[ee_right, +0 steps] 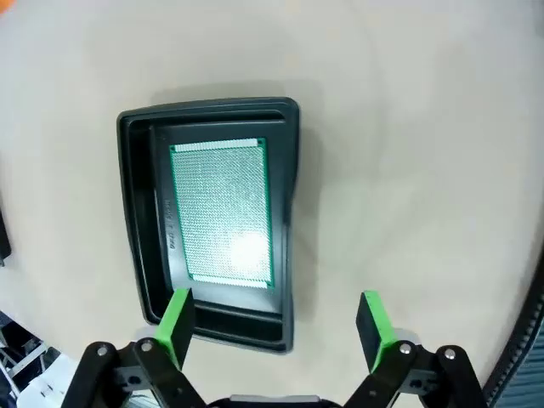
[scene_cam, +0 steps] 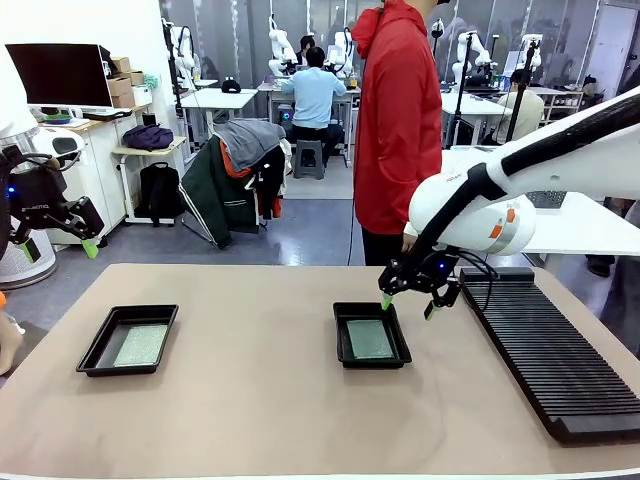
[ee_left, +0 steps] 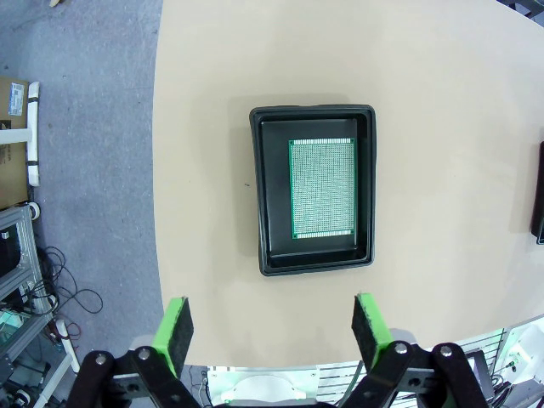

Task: Inspect and transfer BCBs to ESD trays.
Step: Pick up the Blank PCB from the PCB Rack and place it in the right ESD tray, then pick up the ESD tray and place it on the left side of the table.

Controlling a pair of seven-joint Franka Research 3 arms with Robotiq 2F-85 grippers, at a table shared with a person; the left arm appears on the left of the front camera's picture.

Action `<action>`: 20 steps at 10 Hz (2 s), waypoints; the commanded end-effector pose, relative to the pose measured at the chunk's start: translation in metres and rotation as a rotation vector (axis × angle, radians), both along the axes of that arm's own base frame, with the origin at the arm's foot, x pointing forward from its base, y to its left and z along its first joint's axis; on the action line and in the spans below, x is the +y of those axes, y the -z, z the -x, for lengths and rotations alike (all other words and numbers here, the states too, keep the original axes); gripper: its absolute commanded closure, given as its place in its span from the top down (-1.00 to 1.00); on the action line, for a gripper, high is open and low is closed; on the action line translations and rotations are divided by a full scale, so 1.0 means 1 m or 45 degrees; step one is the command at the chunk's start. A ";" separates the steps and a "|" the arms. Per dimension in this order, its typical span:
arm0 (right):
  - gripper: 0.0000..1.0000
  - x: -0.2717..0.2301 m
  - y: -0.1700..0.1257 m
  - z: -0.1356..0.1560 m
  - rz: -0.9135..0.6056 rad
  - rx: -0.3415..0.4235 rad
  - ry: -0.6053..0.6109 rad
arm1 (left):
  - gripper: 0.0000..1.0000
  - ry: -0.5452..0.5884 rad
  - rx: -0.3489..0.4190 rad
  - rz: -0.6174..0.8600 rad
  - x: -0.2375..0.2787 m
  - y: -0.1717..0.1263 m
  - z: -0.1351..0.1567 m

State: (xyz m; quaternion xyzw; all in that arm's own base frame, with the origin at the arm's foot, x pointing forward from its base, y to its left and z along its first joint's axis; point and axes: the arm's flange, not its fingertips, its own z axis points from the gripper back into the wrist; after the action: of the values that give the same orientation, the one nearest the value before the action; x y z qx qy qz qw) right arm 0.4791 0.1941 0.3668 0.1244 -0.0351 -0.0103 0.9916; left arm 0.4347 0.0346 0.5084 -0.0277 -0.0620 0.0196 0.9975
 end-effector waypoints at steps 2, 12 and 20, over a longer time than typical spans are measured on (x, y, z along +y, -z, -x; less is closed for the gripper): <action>1.00 -0.007 -0.013 0.005 0.086 0.020 0.013 | 1.00 -0.002 -0.008 0.000 0.001 0.002 0.000; 1.00 -0.011 -0.015 0.004 0.068 0.011 -0.006 | 1.00 -0.002 -0.008 0.000 0.001 0.002 0.000; 1.00 -0.011 -0.015 0.004 0.068 0.011 -0.006 | 1.00 -0.002 -0.008 0.000 0.001 0.002 0.000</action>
State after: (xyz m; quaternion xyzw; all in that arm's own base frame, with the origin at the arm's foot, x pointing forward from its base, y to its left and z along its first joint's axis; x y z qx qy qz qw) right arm 0.4757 0.1812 0.3833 0.0959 -0.0332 -0.0072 0.9948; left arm 0.4347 0.0346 0.5084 -0.0277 -0.0620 0.0196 0.9975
